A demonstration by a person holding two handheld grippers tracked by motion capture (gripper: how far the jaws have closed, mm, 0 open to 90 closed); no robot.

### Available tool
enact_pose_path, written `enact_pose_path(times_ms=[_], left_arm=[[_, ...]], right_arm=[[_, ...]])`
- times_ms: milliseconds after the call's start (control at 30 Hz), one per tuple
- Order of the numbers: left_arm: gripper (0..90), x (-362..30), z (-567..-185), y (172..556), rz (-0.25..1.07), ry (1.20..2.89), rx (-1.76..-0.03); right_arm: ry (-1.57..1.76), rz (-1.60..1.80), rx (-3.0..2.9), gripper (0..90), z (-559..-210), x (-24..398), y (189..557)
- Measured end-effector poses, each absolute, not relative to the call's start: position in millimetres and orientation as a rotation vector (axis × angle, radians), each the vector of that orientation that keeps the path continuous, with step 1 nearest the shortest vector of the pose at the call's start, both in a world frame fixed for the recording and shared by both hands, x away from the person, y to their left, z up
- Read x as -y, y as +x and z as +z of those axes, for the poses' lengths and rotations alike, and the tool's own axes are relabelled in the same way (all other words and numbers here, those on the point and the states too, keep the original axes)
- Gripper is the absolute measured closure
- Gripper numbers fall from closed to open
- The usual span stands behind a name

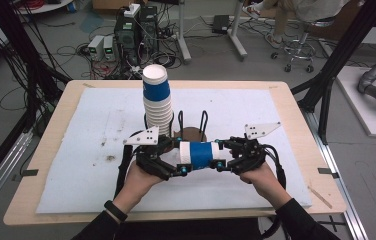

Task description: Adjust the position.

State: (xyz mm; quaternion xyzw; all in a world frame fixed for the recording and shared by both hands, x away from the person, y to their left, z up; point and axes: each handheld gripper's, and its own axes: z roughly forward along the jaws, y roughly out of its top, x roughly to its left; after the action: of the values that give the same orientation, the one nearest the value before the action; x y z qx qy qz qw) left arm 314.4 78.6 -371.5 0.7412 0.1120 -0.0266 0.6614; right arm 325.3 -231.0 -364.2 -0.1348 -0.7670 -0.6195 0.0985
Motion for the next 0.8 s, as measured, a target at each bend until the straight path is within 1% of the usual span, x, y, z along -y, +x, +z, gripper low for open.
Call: enact_pose_path(times_ms=[233,300,433,633,800], left_arm=[[18.6,-78,-368,314,-0.043,1.731,-0.244],[18.6,-78,-367,314,-0.036,1.753,-0.235],[18.8,-77,-365,314,-0.021,1.820,-0.225],[18.9,-71,-364,313,-0.001,1.926,-0.209],[19.0,-66,-364,311,0.007,1.983,-0.189]], right_arm=[[-0.380,-1.803,2.340,29.1,-362,230,323],[-0.386,-1.765,2.435,23.1,-359,229,321],[-0.366,-1.725,2.505,21.3,-352,231,320],[-0.254,-1.541,2.730,21.0,-341,227,313],[-0.182,-1.417,2.851,21.0,-346,215,308]])
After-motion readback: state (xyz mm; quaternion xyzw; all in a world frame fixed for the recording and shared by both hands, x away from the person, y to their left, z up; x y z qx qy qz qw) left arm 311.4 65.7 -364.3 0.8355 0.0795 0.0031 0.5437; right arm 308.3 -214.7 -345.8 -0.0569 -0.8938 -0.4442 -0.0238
